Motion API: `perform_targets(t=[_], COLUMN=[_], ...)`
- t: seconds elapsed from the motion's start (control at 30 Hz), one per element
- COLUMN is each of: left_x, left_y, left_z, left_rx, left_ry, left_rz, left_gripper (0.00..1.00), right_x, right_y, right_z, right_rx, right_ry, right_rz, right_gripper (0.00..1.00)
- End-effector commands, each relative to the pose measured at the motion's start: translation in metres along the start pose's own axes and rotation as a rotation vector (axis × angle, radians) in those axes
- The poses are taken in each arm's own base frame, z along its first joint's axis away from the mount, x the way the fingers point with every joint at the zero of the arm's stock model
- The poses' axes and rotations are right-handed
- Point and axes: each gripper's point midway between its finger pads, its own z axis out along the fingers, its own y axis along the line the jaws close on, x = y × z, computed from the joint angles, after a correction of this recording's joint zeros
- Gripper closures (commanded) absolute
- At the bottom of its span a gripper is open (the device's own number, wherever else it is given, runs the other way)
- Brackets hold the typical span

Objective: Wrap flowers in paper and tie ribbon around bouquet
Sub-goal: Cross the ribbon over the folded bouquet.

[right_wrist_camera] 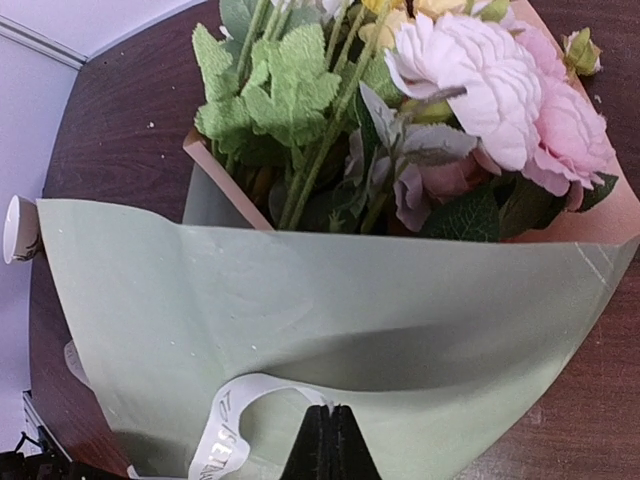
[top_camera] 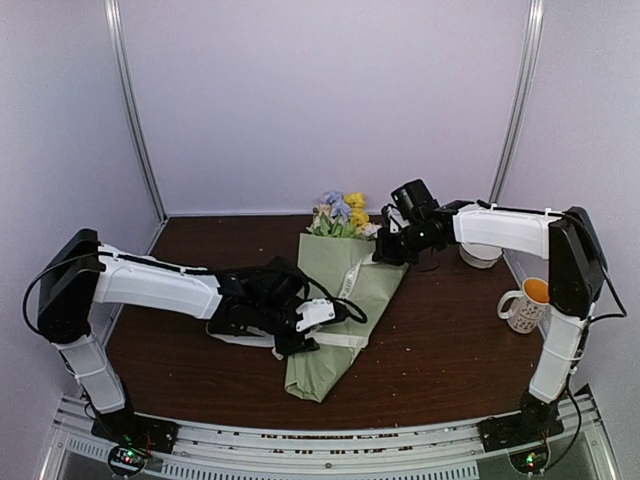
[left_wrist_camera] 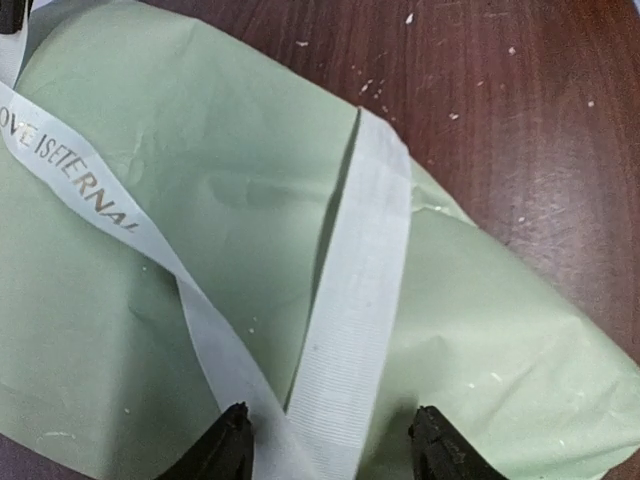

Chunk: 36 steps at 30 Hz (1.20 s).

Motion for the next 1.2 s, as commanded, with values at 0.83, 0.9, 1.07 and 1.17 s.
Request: perform_targets(t=[0.83,0.9,1.07,1.17], left_x=[-0.078,-0.085,-0.093,-0.092], left_y=[0.024,0.024,0.028,0.028], left_z=[-0.044,-0.052,-0.064,-0.064], left_rx=[-0.088,-0.086,-0.09,-0.085], left_ry=[-0.27,-0.302,-0.363,-0.37], left_rz=[-0.004,-0.005,-0.025,-0.04], left_gripper=[1.0,1.0,1.0,1.0], right_x=[0.156,0.168,0.195,0.205], right_y=[0.073,0.078,0.093,0.099], right_z=[0.029,0.027,0.016,0.009], right_rx=[-0.342,-0.356,-0.444,-0.471], right_ry=[0.287,0.315,0.402,0.442], right_rz=[-0.21,-0.26,-0.342,-0.41], right_gripper=[1.0,1.0,0.98,0.94])
